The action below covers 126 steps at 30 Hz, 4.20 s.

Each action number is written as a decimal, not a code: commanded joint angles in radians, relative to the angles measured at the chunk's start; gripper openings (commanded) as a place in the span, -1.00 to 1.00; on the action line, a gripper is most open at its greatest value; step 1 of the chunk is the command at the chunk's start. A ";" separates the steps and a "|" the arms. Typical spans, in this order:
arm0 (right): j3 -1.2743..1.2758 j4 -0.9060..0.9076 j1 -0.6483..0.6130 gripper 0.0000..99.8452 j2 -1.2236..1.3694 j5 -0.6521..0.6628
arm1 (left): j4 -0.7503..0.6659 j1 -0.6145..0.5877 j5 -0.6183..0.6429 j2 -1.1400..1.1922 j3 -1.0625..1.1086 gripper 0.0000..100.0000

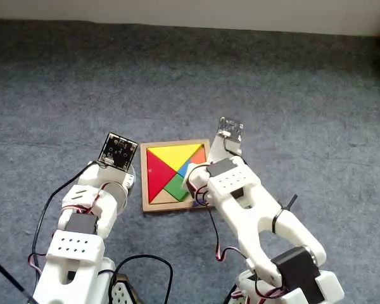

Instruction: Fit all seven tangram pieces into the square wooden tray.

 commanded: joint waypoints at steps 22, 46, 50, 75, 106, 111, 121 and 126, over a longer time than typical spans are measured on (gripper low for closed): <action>0.142 -0.016 0.143 -0.99 -0.314 0.330 | -0.014 0.007 0.005 -0.016 -0.007 -0.74; 0.177 -0.139 0.005 -0.99 -0.039 0.385 | -0.018 0.038 0.003 -0.016 -0.007 -0.74; 0.182 -0.137 0.005 -0.99 -0.053 0.390 | -0.018 0.038 0.003 -0.016 -0.007 -0.74; 0.547 -0.708 -0.007 -0.99 -0.426 0.391 | -0.018 0.035 0.003 -0.016 -0.007 -0.74; 0.763 -0.716 0.214 -0.99 -0.943 0.391 | 0.000 -0.022 0.009 -0.143 -0.004 -0.91; 0.785 -0.716 0.219 -0.99 -1.004 0.391 | 0.014 -0.016 0.008 -0.403 0.120 -0.95; 0.914 -0.716 0.220 -0.99 -1.270 0.391 | 0.238 -0.021 0.008 -0.766 0.209 -0.95; 1.007 -0.705 0.220 -0.99 -1.483 0.391 | 0.238 -0.016 0.006 -0.753 0.216 -0.95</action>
